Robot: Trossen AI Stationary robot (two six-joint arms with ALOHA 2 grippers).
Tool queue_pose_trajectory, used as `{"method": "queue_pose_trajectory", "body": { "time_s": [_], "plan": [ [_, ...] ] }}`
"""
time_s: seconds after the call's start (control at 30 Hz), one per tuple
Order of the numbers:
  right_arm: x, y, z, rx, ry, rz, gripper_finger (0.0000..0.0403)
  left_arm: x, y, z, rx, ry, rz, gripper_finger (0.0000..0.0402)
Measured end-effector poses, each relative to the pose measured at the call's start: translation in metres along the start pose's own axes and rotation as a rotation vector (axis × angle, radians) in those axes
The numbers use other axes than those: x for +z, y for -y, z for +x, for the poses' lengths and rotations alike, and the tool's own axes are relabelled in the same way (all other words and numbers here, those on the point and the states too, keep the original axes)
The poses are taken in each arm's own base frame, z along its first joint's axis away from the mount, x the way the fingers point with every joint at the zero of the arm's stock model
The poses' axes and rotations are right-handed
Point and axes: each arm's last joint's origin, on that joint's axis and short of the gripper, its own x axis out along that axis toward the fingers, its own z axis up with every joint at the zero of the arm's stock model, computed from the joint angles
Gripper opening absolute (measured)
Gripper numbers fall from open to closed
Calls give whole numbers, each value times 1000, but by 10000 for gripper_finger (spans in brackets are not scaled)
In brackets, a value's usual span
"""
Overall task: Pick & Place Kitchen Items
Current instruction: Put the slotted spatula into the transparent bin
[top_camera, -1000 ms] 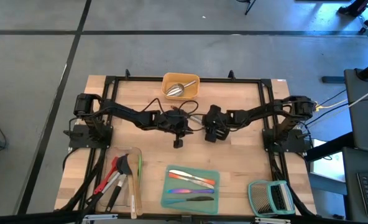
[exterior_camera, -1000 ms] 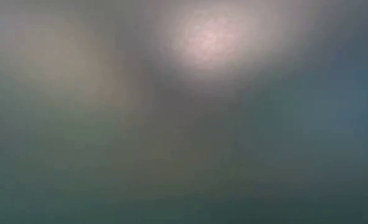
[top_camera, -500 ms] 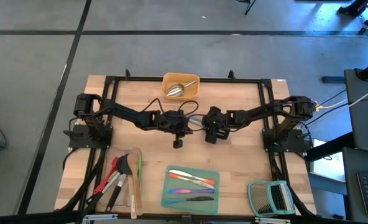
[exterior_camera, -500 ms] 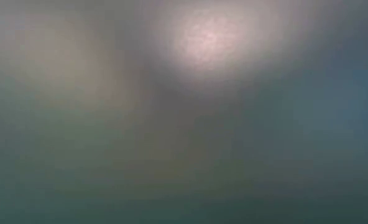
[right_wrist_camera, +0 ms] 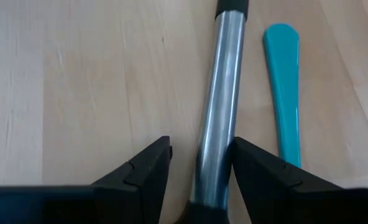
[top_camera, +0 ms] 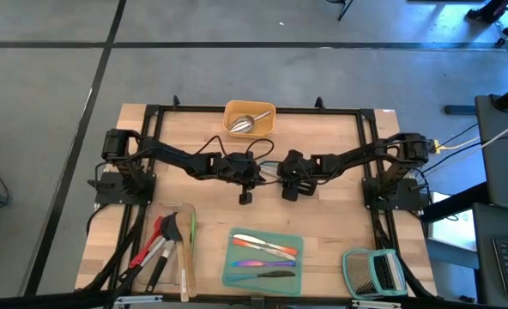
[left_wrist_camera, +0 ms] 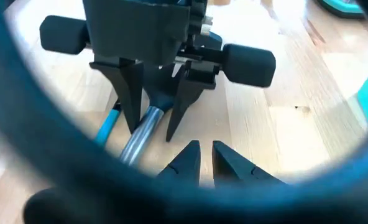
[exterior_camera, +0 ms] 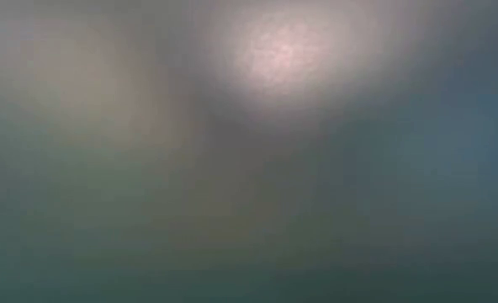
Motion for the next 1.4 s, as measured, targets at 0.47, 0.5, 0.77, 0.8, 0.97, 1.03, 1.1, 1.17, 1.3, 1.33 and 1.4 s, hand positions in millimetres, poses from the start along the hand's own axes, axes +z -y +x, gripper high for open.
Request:
{"method": "queue_pose_trajectory", "body": {
  "time_s": [0.47, 0.5, 0.77, 0.8, 0.97, 1.03, 1.1, 1.17, 1.3, 1.33, 1.4],
  "plan": [
    [-1, -2, 6, 19, 9, 23, 158, 1, 15, -1, -15, 4, 58, 36],
    [-1, -2, 6, 20, 8, 26, 152, 1, 16, -1, -8, 5, 60, 36],
    [-1, -6, 6, 18, 13, 39, 114, 1, 24, -1, 4, 5, 75, 36],
    [-1, -7, 6, 19, 13, 38, 111, 1, 25, -1, 8, 5, 77, 35],
    [-1, -11, 6, 23, 18, 38, 96, 6, 31, -6, 13, 26, 82, 36],
    [-1, -12, 6, 20, 19, 43, 91, 10, 34, -9, 24, 56, 77, 35],
    [-1, -14, 6, 17, 20, 47, 89, 15, 36, -15, 32, 73, 64, 33],
    [-2, -15, 5, 3, 20, 59, 88, 22, 38, -21, 25, 115, 39, 32],
    [-2, -19, 5, -25, 25, 79, 87, 38, 41, -36, 39, 214, -68, 31],
    [-2, -21, 5, -27, 27, 86, 87, 41, 41, -39, 53, 240, -94, 31],
    [-2, -24, 5, -33, 33, 93, 85, 44, 43, -44, 91, 254, -125, 31]
  ]
}}
